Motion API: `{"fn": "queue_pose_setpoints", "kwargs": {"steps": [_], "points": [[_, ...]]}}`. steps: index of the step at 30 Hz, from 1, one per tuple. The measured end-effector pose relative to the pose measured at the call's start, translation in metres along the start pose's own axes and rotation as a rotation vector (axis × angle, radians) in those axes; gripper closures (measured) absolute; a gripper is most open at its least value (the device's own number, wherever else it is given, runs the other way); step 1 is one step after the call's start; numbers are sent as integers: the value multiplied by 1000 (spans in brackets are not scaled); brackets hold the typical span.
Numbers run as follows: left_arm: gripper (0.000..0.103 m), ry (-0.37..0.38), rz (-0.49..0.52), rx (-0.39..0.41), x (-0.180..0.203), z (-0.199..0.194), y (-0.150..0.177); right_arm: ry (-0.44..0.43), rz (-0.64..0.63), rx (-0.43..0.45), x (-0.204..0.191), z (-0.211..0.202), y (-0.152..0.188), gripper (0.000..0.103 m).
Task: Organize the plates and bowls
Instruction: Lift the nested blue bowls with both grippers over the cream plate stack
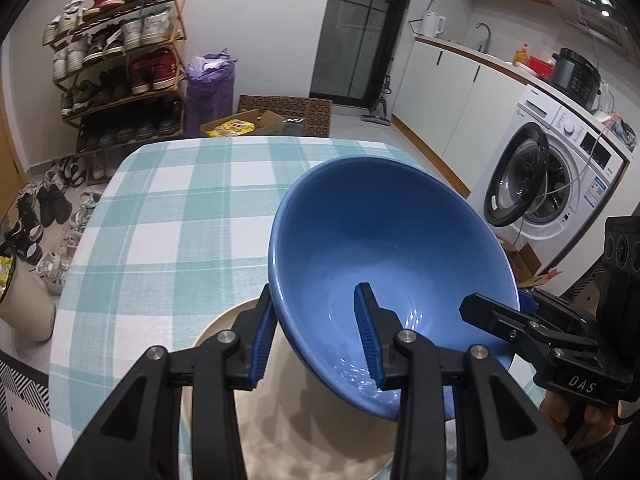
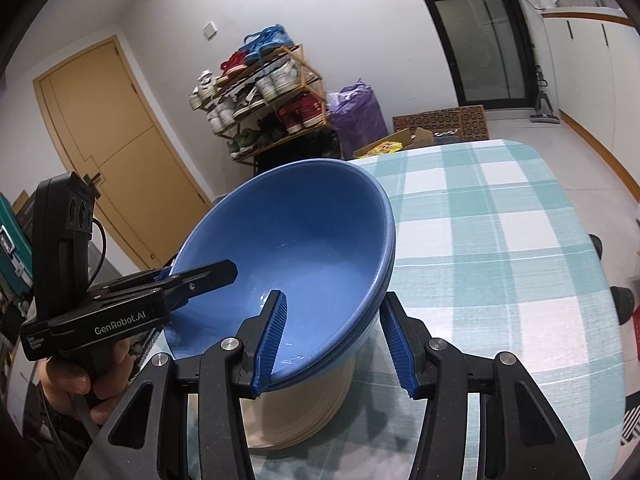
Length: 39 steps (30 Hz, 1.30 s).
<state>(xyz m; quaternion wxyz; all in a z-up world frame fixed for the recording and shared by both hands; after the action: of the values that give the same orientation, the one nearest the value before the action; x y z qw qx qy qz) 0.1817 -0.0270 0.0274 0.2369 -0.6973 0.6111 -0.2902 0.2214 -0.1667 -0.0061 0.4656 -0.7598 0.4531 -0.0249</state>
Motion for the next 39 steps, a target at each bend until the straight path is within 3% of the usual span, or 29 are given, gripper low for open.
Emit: {"fn": "queue_pose_setpoints", "kwargs": {"steps": [15,25,39], "points": [[66,-56,-53,-9,-43,-6,23,-39,-57,-63,-37,35,17,53],[66,-70,-78,-29,-59,3,38,-48,-64,-117,-41,61,30,53],[63,-57,-76,-31,-62,14,34,-28,-47,-90,-39,63,25,49]]}}
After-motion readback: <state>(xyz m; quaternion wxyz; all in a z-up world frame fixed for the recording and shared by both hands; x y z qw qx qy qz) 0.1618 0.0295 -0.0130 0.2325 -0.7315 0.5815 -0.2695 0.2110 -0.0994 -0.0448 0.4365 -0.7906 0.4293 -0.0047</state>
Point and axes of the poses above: each gripper's, at about its wrist camera, not at the fingertips, and z roughly the way its jaws point, x to its right, y to its underside, the point moved 4 cm from there along z, roughly the way its jaws point, and after that the axes turned 6 degrees about -y, right-handed, at the moved point
